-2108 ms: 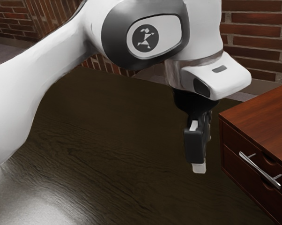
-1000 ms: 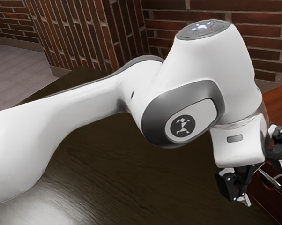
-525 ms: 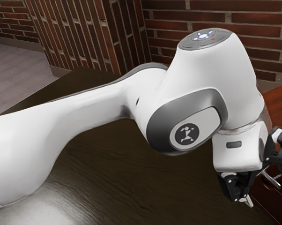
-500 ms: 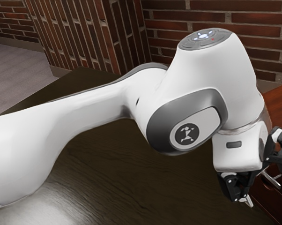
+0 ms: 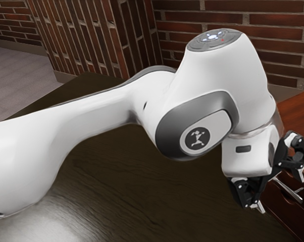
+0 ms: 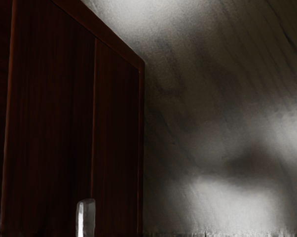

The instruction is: Pull the drawer handle with one arm to open the drawer

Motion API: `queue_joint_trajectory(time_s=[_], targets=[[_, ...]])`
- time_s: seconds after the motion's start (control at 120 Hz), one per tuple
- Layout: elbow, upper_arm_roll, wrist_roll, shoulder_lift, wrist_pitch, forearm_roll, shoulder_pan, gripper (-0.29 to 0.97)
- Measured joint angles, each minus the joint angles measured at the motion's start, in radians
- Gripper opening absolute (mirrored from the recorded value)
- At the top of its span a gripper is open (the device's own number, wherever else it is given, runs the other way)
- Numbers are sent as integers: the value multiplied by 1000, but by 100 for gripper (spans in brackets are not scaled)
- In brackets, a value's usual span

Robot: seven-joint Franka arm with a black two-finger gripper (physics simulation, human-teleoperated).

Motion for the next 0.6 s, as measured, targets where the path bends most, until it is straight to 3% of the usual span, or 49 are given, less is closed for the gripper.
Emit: queue_joint_trajectory(time_s=[0.6], targets=[[-44, 28, 31, -21, 2, -1, 5, 68]])
